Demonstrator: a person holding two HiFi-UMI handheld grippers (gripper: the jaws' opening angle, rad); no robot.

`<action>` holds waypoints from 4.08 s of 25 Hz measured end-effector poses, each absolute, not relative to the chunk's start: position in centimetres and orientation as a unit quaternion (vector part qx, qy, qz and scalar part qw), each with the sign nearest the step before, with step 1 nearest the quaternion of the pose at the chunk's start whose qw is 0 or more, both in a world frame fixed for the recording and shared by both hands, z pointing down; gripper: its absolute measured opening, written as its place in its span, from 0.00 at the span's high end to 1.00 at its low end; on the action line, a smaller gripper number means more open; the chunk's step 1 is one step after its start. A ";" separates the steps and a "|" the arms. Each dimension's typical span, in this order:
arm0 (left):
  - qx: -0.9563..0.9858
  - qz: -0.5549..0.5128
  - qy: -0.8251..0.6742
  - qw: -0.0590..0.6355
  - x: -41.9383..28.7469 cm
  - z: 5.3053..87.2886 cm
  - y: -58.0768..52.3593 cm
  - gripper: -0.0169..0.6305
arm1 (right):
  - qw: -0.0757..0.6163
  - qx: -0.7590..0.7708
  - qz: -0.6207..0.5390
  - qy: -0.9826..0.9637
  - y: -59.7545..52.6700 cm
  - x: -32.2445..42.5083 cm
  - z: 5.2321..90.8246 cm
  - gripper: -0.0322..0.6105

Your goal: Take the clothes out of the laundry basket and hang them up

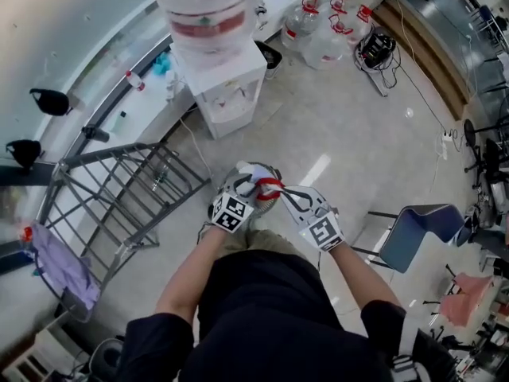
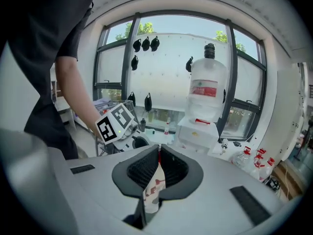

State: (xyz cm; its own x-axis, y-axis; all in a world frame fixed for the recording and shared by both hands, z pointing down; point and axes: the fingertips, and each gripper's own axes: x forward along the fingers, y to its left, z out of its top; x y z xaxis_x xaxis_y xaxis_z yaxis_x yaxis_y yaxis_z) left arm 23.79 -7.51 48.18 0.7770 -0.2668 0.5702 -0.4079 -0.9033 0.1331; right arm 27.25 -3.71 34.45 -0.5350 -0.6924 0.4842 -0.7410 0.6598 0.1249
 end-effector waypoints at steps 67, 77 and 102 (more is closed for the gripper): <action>0.896 0.061 -0.426 0.105 1.7 13.5 -4.7 0.95 | 0.000 0.555 0.281 -0.783 3.4 10.4 34.0 0.95; 0.883 0.026 -0.460 0.089 -13.5 12.2 3.1 0.95 | 0.001 0.517 0.171 -0.839 5.9 9.4 21.1 0.95; 0.808 -0.079 -0.581 -0.058 -36.8 -1.6 15.7 0.95 | -0.031 0.345 0.010 -0.938 3.6 -15.3 -2.3 0.95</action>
State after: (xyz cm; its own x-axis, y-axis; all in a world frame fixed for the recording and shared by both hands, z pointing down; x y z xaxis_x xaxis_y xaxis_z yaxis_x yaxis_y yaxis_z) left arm -36.76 15.68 -1.64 0.3116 -0.9298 -0.1959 -0.9483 -0.3175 -0.0014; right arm -15.26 3.60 -2.30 -0.7604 -0.6474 -0.0516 -0.6462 0.7621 -0.0400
